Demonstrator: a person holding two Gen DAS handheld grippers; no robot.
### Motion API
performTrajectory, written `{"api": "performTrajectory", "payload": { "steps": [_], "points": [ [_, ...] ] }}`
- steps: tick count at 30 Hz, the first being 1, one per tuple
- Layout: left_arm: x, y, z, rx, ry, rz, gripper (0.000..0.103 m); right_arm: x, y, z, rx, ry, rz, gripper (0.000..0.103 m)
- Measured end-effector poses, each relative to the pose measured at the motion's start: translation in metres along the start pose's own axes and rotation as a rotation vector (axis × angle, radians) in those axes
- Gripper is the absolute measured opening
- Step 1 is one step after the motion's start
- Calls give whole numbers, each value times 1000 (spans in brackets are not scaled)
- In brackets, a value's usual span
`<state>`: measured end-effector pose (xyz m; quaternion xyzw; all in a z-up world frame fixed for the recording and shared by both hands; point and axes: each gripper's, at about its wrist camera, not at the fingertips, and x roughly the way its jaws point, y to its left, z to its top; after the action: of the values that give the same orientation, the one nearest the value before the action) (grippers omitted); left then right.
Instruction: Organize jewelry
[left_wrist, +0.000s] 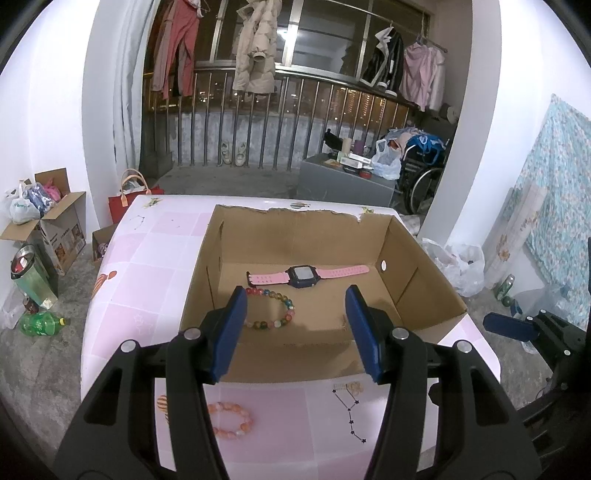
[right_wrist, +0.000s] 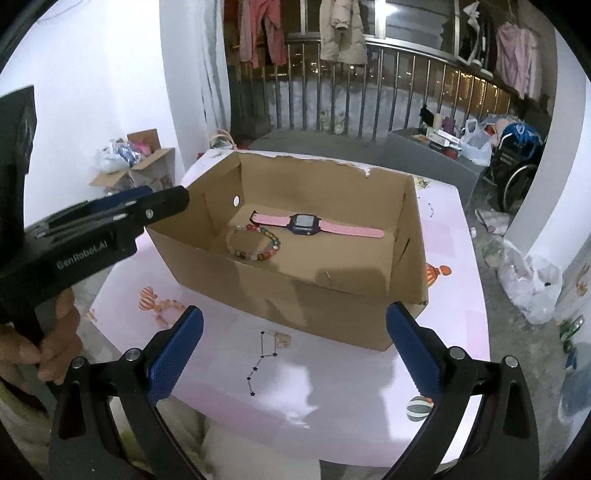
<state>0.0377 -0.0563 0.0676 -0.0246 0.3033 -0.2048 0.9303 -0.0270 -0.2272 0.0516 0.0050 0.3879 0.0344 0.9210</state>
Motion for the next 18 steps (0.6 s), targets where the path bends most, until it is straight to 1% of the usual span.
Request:
{"api": "performTrajectory", "payload": {
  "steps": [8, 18],
  "points": [
    [1, -1, 0, 0, 0, 0, 53, 5, -3, -1, 50, 24, 44, 96],
    [3, 2, -5, 0, 8, 2, 53, 10, -6, -2, 74, 23, 49, 96]
  ]
}}
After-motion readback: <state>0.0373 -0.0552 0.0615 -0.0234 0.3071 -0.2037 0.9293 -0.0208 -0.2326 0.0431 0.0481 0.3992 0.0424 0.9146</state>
